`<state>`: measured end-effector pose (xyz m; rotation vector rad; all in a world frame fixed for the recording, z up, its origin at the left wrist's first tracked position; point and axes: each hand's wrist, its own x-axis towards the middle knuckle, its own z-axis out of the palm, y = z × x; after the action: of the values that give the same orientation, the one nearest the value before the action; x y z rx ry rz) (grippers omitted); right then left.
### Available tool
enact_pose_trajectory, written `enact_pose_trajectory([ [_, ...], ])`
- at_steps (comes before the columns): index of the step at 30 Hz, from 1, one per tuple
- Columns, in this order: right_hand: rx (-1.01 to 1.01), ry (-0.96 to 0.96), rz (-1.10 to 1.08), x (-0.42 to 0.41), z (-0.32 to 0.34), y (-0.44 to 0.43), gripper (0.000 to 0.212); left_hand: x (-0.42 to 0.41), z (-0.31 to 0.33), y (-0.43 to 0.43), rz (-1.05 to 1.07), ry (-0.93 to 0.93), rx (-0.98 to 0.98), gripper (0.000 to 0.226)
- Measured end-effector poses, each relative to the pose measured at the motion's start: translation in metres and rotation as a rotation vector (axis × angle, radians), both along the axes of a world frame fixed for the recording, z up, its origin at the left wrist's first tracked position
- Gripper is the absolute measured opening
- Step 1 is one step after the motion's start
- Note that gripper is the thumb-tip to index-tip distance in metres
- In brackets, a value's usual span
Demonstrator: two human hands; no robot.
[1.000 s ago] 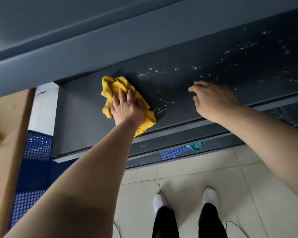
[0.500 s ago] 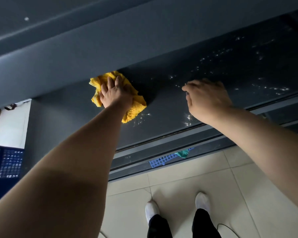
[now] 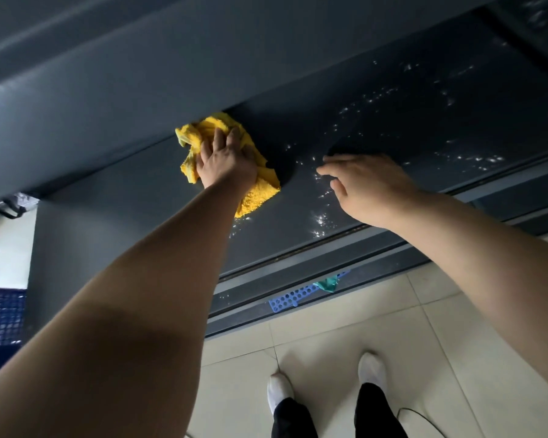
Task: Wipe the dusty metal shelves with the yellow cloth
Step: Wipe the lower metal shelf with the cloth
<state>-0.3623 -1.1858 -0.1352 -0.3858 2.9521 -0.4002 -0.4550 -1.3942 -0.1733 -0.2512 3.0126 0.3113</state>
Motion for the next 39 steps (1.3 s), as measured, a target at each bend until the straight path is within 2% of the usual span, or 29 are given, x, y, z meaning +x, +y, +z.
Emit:
enact_pose_trajectory([
  [3,-0.025,0.044,-0.019,0.005,0.005,0.018,0.039,0.000,0.002,0.023,-0.045,0.004,0.011,0.054],
  [11,0.060,0.082,-0.065,0.016,0.008,0.061,0.038,0.003,0.008,0.087,-0.157,0.003,0.014,0.053],
  [15,0.109,0.088,-0.054,0.021,0.005,0.076,0.032,0.010,0.011,0.108,-0.206,-0.014,0.015,0.053],
  [20,0.166,0.049,-0.042,0.027,0.007,0.074,0.035,0.022,0.012,0.117,-0.279,-0.017,-0.005,0.053],
  [27,0.262,-0.047,-0.070,0.030,0.015,0.056,0.038,0.056,0.007,0.102,-0.346,0.023,0.004,0.053],
  [39,0.199,-0.048,-0.029,0.043,0.014,-0.012,0.039,0.086,0.001,0.034,-0.281,0.041,-0.014,0.052],
])
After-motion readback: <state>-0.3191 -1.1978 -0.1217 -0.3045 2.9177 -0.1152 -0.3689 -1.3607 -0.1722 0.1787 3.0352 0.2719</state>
